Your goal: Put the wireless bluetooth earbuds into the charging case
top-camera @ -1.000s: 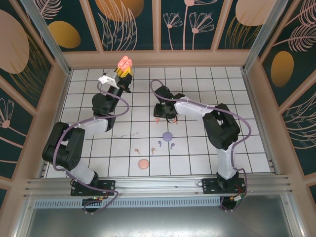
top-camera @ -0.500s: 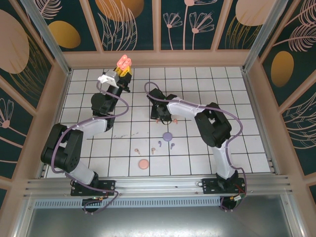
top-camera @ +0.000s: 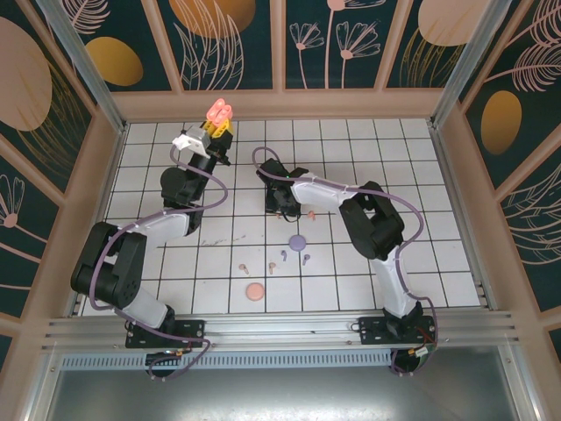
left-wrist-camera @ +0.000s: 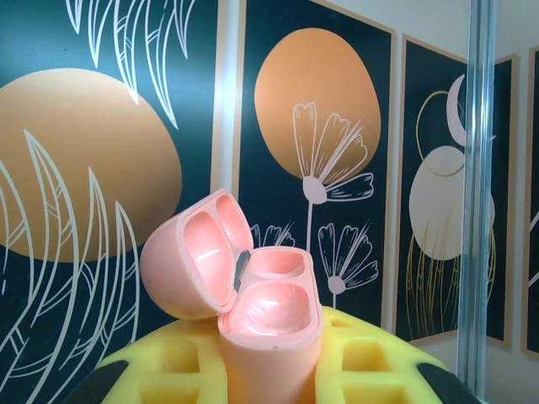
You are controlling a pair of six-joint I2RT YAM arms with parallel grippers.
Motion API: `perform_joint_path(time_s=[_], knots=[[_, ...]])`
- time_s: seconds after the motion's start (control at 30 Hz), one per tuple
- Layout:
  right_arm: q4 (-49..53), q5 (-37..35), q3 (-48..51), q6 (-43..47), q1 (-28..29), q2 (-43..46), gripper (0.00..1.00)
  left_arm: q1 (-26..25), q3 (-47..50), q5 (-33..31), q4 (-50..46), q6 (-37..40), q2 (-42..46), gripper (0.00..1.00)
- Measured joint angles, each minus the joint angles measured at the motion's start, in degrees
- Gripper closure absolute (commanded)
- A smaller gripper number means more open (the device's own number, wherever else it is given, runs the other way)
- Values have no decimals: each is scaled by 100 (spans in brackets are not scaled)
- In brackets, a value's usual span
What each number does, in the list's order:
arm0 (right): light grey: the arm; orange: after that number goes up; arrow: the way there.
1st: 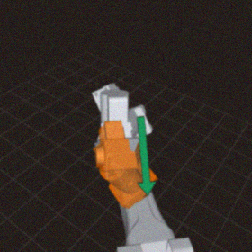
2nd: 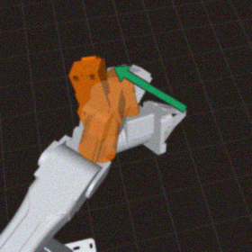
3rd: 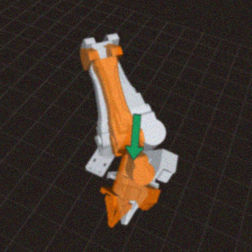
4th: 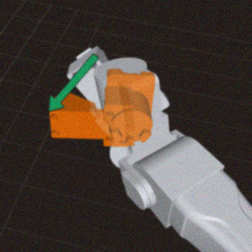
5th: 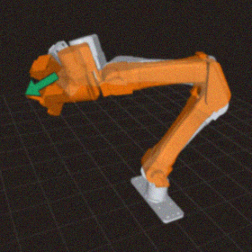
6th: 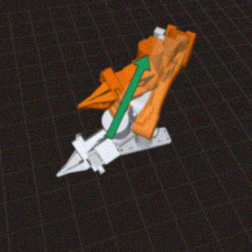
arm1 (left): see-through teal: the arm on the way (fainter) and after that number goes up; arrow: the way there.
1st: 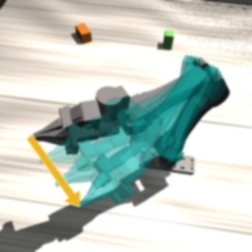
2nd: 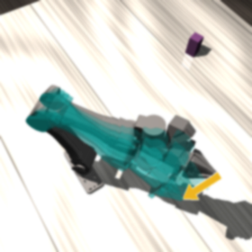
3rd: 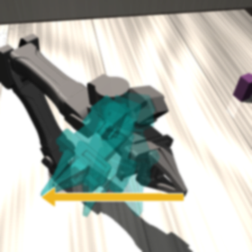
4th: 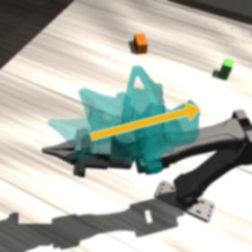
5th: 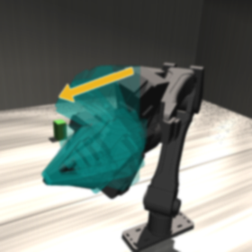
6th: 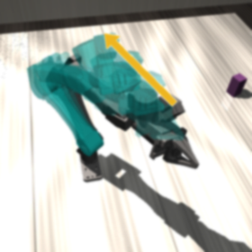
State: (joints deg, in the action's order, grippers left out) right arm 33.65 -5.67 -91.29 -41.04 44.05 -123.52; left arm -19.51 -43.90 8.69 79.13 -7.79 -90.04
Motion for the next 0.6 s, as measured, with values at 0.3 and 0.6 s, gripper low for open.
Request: perform_joint_path(time_s=[0.3, 0.6], knots=[[63, -94, -42, -4, 33, -33, 58, 0, 26, 2, 37, -2, 0, 100], [254, -328, -214, -155, 118, -151, 59, 0, 50, 4, 83, -20, 0, 100]])
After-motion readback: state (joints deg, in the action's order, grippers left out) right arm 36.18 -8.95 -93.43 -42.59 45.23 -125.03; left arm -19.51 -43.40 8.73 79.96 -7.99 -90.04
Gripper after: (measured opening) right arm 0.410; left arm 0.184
